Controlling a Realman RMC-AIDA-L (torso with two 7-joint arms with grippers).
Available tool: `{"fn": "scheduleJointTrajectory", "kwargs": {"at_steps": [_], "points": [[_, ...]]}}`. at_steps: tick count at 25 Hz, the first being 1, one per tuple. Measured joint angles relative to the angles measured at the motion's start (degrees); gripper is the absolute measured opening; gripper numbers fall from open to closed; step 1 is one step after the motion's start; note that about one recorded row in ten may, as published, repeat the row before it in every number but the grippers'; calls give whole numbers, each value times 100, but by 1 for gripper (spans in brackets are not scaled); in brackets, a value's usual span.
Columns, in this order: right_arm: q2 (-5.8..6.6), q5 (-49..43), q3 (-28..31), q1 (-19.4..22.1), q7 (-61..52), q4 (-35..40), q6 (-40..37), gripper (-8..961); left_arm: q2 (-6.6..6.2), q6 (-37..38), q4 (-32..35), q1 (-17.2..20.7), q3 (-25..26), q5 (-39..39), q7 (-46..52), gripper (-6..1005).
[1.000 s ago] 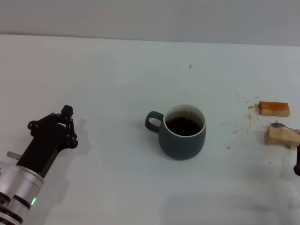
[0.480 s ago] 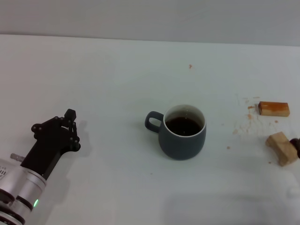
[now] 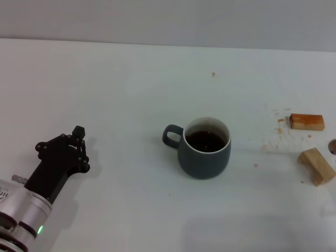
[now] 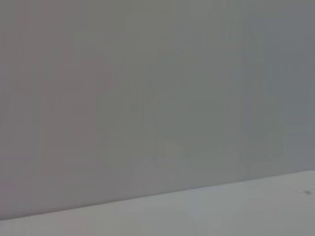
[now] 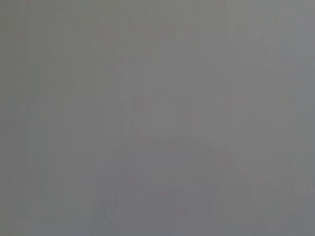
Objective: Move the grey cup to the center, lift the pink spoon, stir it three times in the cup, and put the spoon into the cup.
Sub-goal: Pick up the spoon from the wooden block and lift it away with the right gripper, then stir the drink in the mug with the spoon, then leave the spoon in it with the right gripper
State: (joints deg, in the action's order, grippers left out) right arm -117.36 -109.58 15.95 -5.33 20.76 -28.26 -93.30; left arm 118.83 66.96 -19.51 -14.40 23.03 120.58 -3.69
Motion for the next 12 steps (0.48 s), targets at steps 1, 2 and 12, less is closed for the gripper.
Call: {"fn": "scheduleJointTrajectory", "kwargs": {"at_steps": [1,2,12], "points": [[-5,-14,-6,-33,-6,8,-35,69,0,0,0,0,0,0,0,-2],[-13,-28,-7,-70,-17,23,-79,69,0,-58,0,-20,0,0,0,-2],[-31,-408,17,-636,-35,-164,-357,69,0,-81,7,-28,14,-12,-10,-2]]}}
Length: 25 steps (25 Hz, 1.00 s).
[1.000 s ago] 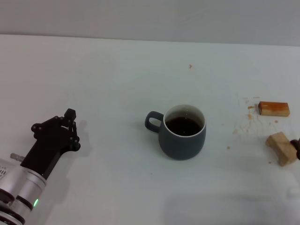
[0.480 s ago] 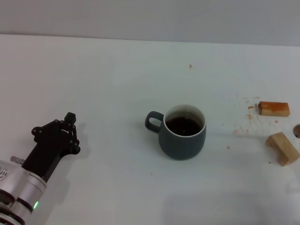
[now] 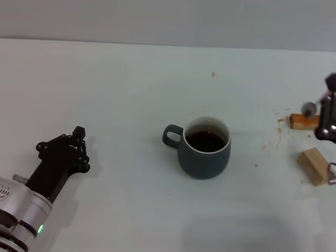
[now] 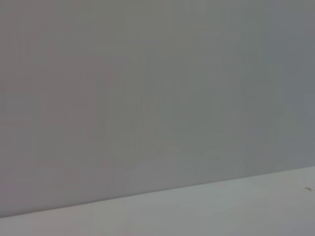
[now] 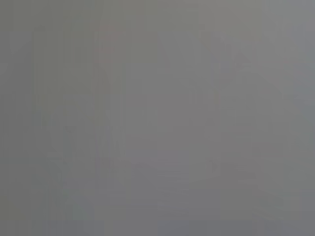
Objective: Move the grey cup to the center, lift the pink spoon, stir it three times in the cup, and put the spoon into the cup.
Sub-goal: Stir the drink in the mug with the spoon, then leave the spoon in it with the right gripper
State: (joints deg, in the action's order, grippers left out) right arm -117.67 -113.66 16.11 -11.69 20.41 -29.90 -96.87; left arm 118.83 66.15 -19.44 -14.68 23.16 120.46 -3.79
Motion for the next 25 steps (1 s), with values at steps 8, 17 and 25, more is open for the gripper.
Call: {"fn": "scheduleJointTrajectory", "kwargs": {"at_steps": [8,17,25], "points": [[-12,-570,-9,-389,-3,-357,5,69,0,-42,7,0,26,-16,-6,-2],[-112,-998,-11,-550,-6,-661,344,69,-9,-30,2,0,83,-32,-9,-2],[-154,-1009,-237,-534,-4,-728,739,69,-17,-28,4,0,83,-32,-17,-2]]}}
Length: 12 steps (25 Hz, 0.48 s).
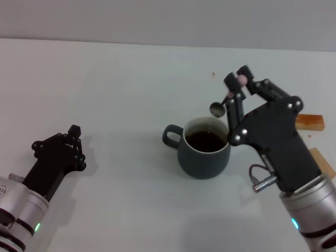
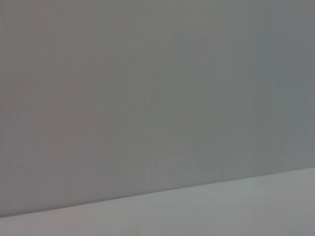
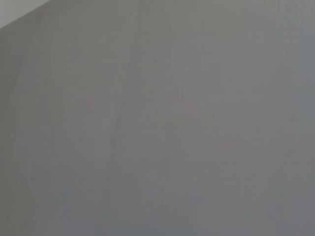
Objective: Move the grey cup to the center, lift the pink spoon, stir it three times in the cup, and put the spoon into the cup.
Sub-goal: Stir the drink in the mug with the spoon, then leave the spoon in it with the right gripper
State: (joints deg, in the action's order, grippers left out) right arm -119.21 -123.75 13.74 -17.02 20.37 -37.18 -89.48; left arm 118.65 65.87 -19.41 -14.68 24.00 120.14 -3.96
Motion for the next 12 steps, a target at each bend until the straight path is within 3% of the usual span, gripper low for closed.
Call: {"fn": "scheduleJointTrajectory", "kwargs": {"at_steps": [12], "points": [[-38,31,-188,37,-15,-18,577,68,7,-13,17,0,9,1,1,-2]]}}
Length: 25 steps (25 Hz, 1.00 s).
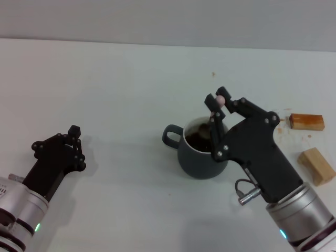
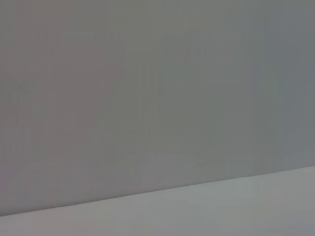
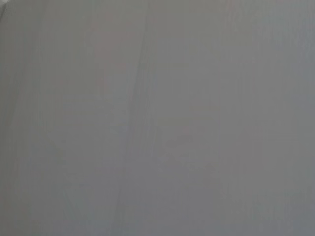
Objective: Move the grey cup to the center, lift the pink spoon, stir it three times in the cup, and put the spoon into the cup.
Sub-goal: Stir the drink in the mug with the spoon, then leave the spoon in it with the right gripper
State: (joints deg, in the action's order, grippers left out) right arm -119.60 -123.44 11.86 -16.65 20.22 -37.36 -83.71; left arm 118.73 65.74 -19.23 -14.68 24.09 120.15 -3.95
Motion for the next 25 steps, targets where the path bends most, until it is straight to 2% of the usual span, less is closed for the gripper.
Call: {"fn": "scheduleJointTrajectory", "kwargs": {"at_steps": [17,25], "points": [[-31,55,181,-526,-667,224,1393,68,2,12,-2,12,8,0,0,-2],[-21,108,437,-576,-748,424,1436,68,2,5,-2,18,8,0,0,-2]]}}
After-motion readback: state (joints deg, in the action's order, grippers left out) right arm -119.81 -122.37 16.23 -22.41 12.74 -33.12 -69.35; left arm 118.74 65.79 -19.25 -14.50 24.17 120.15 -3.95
